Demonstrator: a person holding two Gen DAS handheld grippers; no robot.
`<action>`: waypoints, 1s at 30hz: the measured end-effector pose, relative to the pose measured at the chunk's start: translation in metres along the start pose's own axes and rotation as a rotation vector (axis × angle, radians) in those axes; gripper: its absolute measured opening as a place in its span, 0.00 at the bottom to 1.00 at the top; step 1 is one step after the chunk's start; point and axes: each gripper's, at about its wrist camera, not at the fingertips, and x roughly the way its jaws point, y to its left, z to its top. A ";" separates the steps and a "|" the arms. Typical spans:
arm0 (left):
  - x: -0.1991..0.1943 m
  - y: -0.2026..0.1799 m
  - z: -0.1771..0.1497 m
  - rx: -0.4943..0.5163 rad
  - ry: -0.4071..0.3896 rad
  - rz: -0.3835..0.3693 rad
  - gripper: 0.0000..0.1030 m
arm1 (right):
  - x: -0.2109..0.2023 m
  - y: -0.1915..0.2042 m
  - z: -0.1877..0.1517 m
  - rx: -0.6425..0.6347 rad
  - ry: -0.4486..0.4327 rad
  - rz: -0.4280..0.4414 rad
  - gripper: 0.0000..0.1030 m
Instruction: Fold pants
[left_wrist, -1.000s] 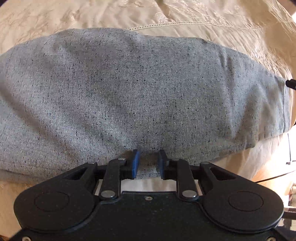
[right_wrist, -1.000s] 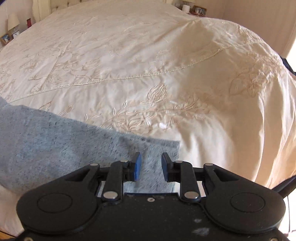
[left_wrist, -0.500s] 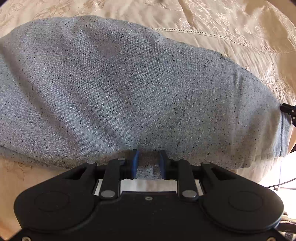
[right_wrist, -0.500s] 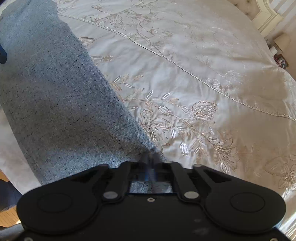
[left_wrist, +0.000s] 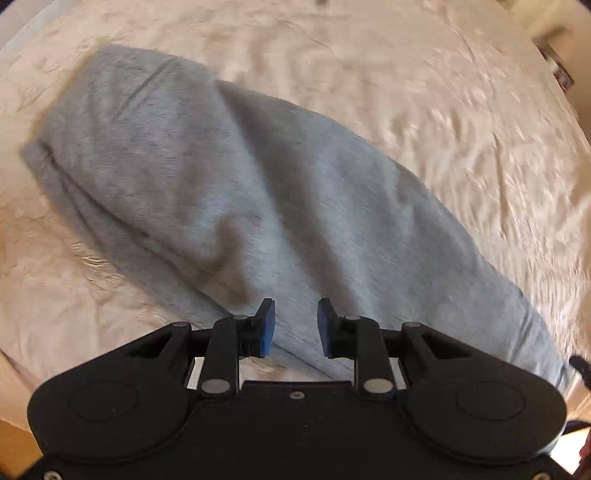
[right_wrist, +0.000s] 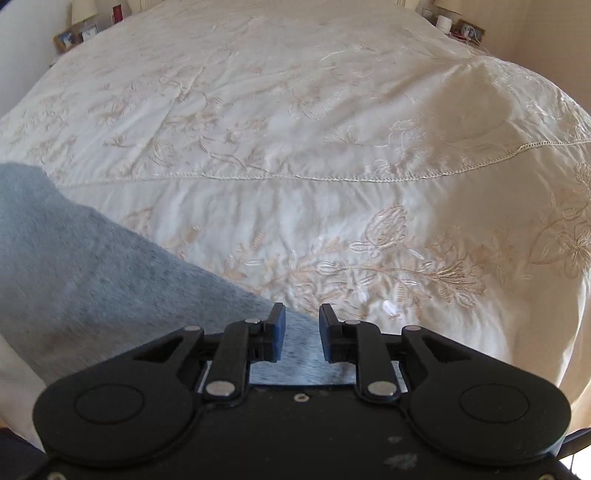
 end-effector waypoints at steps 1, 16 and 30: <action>0.000 0.015 0.007 -0.036 -0.001 0.005 0.32 | -0.003 0.010 0.003 0.019 -0.006 0.022 0.21; 0.028 0.132 0.095 -0.077 0.071 0.015 0.42 | -0.023 0.328 0.037 -0.301 -0.002 0.348 0.27; 0.047 0.157 0.123 -0.186 0.159 -0.043 0.16 | 0.007 0.502 0.020 -0.820 -0.026 0.299 0.31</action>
